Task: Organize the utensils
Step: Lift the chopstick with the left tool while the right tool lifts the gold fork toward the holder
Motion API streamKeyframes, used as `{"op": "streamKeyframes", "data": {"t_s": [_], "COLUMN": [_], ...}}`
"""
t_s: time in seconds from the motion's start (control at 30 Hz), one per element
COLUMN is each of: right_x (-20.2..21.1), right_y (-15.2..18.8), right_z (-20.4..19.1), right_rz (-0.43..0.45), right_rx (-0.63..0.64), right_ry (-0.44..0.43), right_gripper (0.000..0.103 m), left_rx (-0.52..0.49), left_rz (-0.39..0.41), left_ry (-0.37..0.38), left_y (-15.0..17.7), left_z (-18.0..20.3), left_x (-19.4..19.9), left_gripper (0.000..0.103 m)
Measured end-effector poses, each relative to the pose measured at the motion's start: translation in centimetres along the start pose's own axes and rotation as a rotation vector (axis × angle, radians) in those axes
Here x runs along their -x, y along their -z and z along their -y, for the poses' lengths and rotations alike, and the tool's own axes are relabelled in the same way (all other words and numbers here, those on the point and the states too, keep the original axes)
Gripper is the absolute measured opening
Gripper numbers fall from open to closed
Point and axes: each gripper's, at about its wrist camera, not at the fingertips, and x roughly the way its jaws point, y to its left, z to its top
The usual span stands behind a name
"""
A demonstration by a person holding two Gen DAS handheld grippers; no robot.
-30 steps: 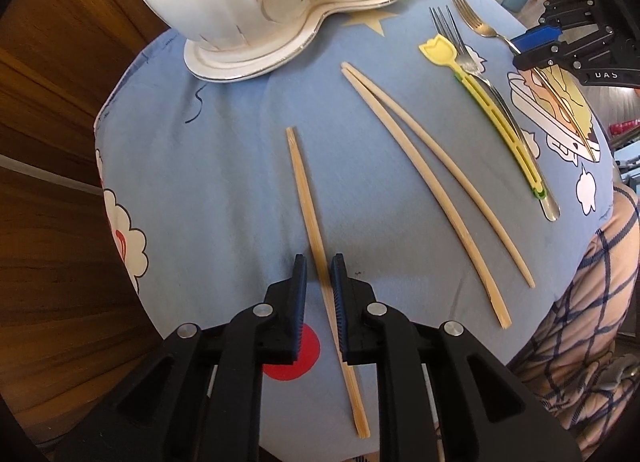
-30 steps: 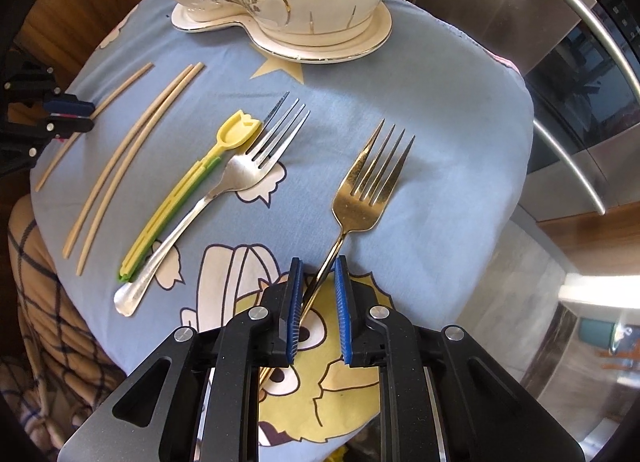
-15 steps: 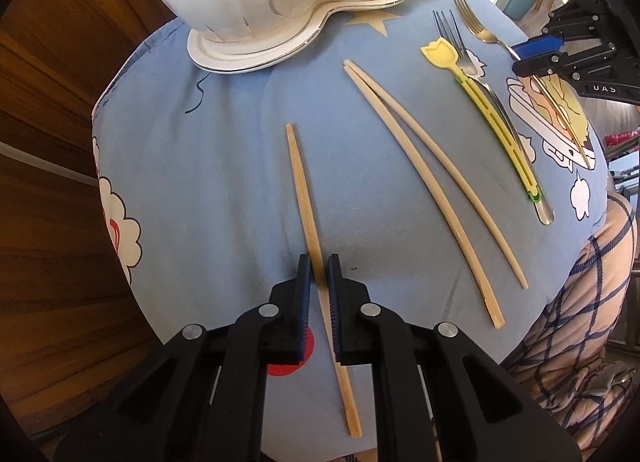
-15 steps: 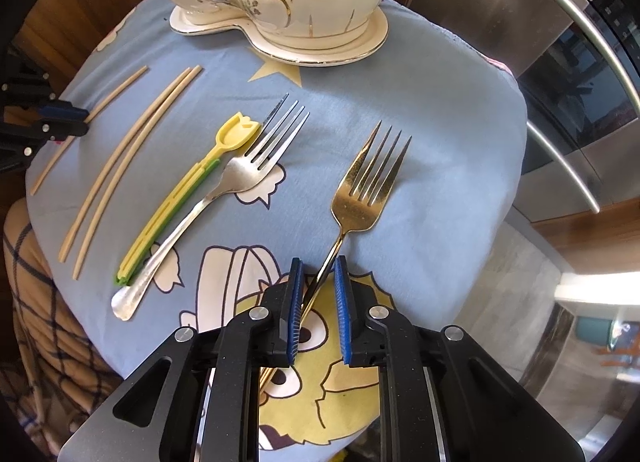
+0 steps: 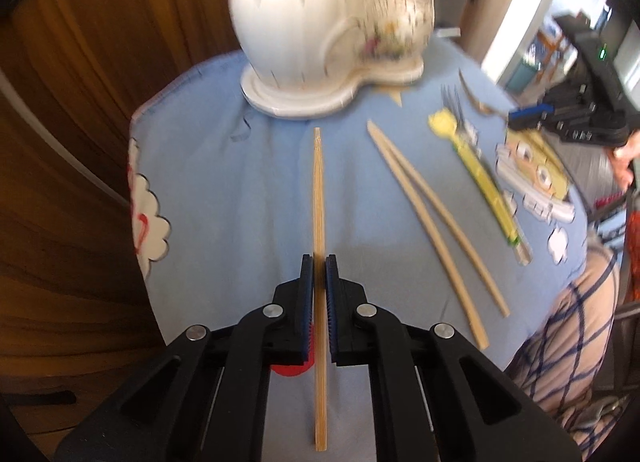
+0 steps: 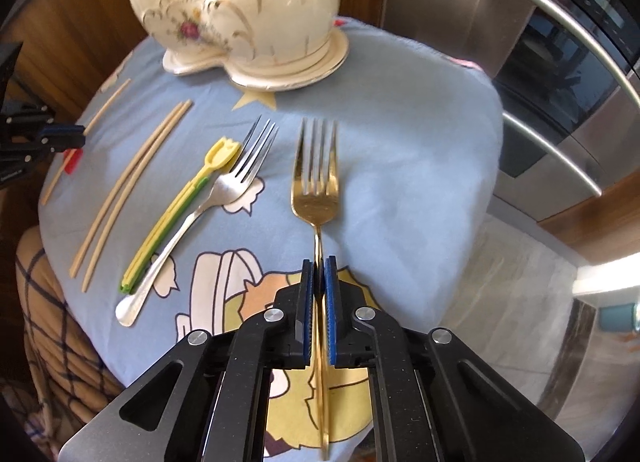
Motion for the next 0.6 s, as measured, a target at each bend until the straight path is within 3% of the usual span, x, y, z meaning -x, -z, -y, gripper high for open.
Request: {"op": "streamKeyframes", "data": {"t_s": [0.13, 0.3, 0.6], "right_x": [1.2, 2.9, 6.2], "right_y": [0.4, 1.1, 2.8], "right_z": [0.7, 1.4, 1.2], "right_rz": [0.071, 0.168, 0.404], "right_rx": [-0.037, -0.077, -0.112], "right_ry": [-0.031, -0.07, -0.105], "right_gripper": [0.007, 0.007, 0.007], "left_rx": [0.043, 0.111, 0.175], "left_rz": [0.127, 0.223, 0.448], "left_ry": [0.019, 0.046, 0.048], "left_y": [0.7, 0.8, -0.1], "left_z": [-0.4, 0.1, 1.5], "left_x": [2.2, 3.2, 6.3], "left_gripper": [0.006, 0.006, 0.006]}}
